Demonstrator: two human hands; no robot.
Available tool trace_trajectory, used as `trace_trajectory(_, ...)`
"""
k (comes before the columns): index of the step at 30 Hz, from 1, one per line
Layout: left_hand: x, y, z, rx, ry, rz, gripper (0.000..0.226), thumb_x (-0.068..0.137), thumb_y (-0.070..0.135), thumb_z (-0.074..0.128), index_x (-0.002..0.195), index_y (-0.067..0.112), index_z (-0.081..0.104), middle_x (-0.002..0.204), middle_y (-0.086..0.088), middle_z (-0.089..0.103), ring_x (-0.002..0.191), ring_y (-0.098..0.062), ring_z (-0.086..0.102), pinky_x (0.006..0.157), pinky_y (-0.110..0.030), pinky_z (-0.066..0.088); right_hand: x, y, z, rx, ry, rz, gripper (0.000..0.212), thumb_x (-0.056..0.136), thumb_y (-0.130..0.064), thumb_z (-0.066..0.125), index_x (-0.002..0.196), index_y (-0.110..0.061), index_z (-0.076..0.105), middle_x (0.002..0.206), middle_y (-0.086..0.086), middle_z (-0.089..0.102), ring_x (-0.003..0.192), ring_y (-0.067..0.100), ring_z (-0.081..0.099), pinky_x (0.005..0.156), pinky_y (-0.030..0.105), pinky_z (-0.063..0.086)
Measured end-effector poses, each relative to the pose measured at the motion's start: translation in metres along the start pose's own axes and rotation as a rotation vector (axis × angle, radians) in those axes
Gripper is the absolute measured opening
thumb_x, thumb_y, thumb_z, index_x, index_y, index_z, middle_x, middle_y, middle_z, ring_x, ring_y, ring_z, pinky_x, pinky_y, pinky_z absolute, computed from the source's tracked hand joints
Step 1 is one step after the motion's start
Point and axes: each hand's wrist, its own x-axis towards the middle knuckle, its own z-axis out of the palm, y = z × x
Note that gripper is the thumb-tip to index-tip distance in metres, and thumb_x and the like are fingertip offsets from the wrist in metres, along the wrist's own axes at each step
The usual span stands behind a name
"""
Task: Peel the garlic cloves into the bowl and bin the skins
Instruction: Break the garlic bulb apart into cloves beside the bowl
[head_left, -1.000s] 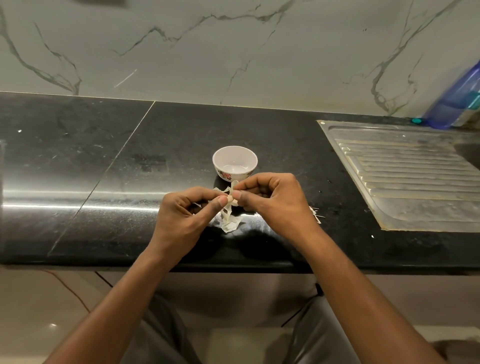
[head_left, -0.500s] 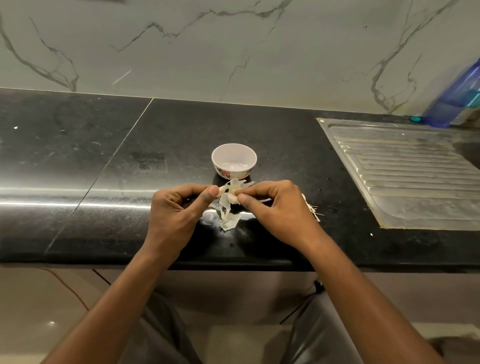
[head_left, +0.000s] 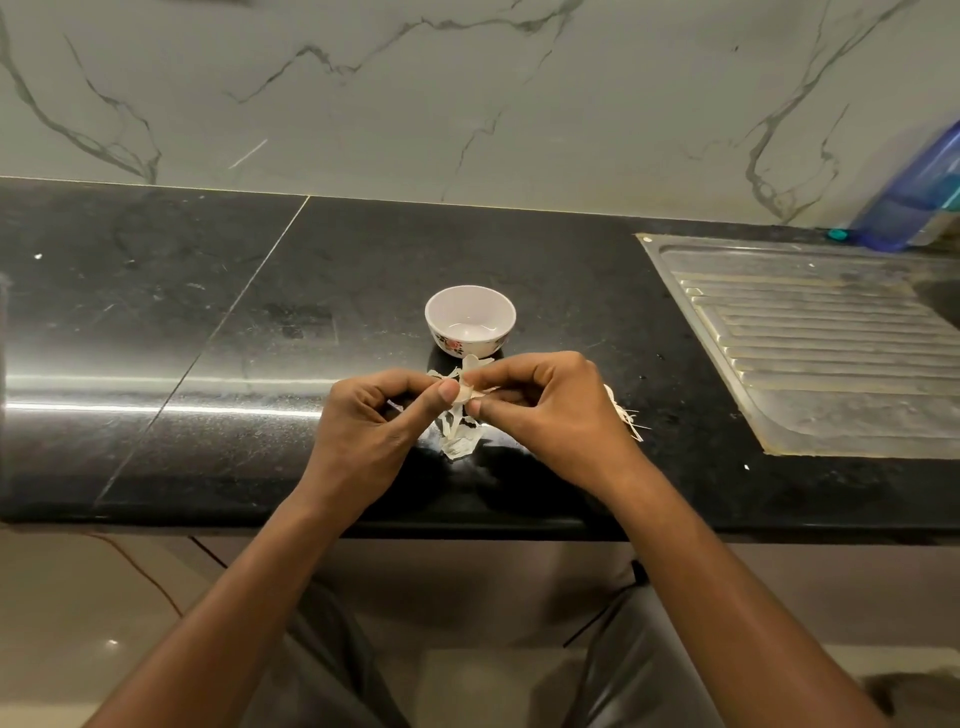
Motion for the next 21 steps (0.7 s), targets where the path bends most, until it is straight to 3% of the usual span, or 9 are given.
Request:
trace_trajectory(3,0.001,0.001,0.002,0.015,-0.015,-0.018,0.017,0.100,0.020,0.070,0.105,0.009,0.082,0.099,-0.006,0.082,0.095,-0.031,0.077,0.091,-0.059,0.059,-0.003,0.001,-0.006,-0.005,-0.038,-0.010,0.021,0.089,-0.007,0.085,0.107,-0.017,0.085,0.097,-0.008,0.083,0.091,0.004,0.079,0.091,0.024,0.062)
trace_trajectory(6,0.000,0.003,0.004,0.063,0.008,-0.014,0.013,0.099,0.018,0.070,0.103,0.013,0.082,0.095,0.002,0.082,0.087,-0.013,0.076,0.081,-0.038,0.058,-0.006,0.004,-0.018,-0.011,0.019,0.021,0.018,0.087,-0.008,0.086,0.103,-0.017,0.086,0.093,-0.010,0.083,0.088,0.003,0.078,0.087,0.022,0.062)
trace_trajectory(9,-0.001,-0.001,0.006,0.077,0.034,-0.016,0.012,0.095,0.016,0.075,0.106,0.017,0.081,0.095,0.002,0.082,0.090,-0.023,0.078,0.086,-0.043,0.063,-0.010,0.011,-0.039,-0.084,0.152,0.048,0.015,0.087,-0.015,0.088,0.099,-0.023,0.087,0.086,-0.014,0.081,0.083,0.002,0.076,0.079,0.018,0.060)
trace_trajectory(11,-0.001,-0.003,0.006,0.161,0.038,-0.007,0.014,0.094,0.017,0.078,0.107,0.020,0.081,0.087,-0.004,0.079,0.076,-0.027,0.074,0.074,-0.045,0.064,-0.012,0.019,-0.056,-0.133,0.225,0.065,0.015,0.087,-0.016,0.087,0.099,-0.026,0.086,0.083,-0.015,0.080,0.080,0.001,0.075,0.072,0.013,0.057)
trace_trajectory(13,0.002,-0.004,0.007,0.280,0.024,0.048,0.016,0.092,0.015,0.080,0.107,0.022,0.080,0.086,-0.001,0.072,0.067,-0.022,0.064,0.062,-0.036,0.058,-0.015,0.029,-0.072,-0.186,0.294,0.097,0.015,0.088,-0.017,0.087,0.098,-0.028,0.086,0.084,-0.016,0.080,0.080,-0.002,0.075,0.071,0.011,0.056)
trace_trajectory(16,0.008,-0.004,0.008,0.451,-0.002,0.117,0.019,0.091,0.020,0.082,0.109,0.025,0.080,0.098,0.008,0.066,0.078,-0.015,0.059,0.063,-0.024,0.049,-0.018,0.044,-0.088,-0.297,0.347,0.148,0.014,0.090,-0.020,0.084,0.100,-0.030,0.086,0.089,-0.018,0.079,0.084,-0.008,0.072,0.077,0.013,0.056)
trace_trajectory(21,0.016,-0.006,0.012,0.642,-0.026,0.165,0.027,0.087,0.024,0.085,0.113,0.027,0.080,0.115,0.016,0.068,0.112,-0.012,0.054,0.090,-0.021,0.042,-0.019,0.058,-0.093,-0.439,0.349,0.182,0.014,0.091,-0.025,0.082,0.104,-0.031,0.085,0.094,-0.016,0.078,0.081,-0.005,0.068,0.069,0.010,0.048)
